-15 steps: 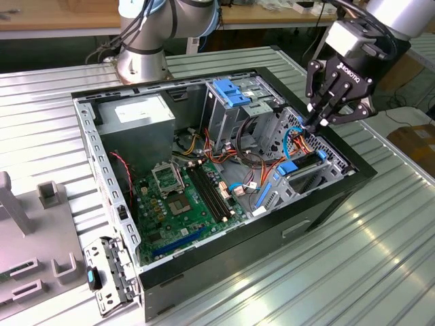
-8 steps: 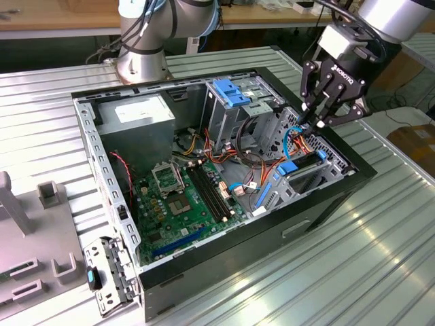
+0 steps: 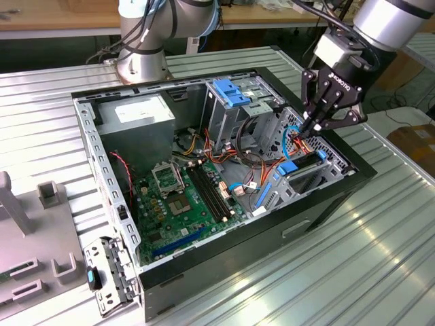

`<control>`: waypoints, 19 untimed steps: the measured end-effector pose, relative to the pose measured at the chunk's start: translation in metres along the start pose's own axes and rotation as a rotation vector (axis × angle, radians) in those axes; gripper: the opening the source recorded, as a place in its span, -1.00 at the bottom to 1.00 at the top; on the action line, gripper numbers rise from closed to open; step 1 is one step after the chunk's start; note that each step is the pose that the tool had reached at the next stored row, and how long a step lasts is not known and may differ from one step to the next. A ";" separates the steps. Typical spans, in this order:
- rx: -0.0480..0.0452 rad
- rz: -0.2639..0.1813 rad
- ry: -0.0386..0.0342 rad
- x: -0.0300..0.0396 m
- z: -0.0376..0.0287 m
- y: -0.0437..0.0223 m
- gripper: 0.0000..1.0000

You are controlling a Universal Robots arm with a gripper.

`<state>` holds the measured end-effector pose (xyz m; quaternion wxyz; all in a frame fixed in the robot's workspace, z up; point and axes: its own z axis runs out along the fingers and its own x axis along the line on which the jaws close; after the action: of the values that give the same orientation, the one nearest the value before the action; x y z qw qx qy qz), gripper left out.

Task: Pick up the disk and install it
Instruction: 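Insert the second disk wire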

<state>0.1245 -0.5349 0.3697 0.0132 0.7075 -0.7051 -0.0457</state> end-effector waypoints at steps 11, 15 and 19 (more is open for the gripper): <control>0.0003 -0.015 -0.0207 0.0172 0.0025 0.0064 -0.67; 0.0003 -0.025 -0.0298 0.0268 0.0055 0.0075 -0.67; 0.0048 -0.025 -0.0316 0.0324 0.0092 0.0091 -0.67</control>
<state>0.1147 -0.5669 0.3598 -0.0002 0.7156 -0.6963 -0.0554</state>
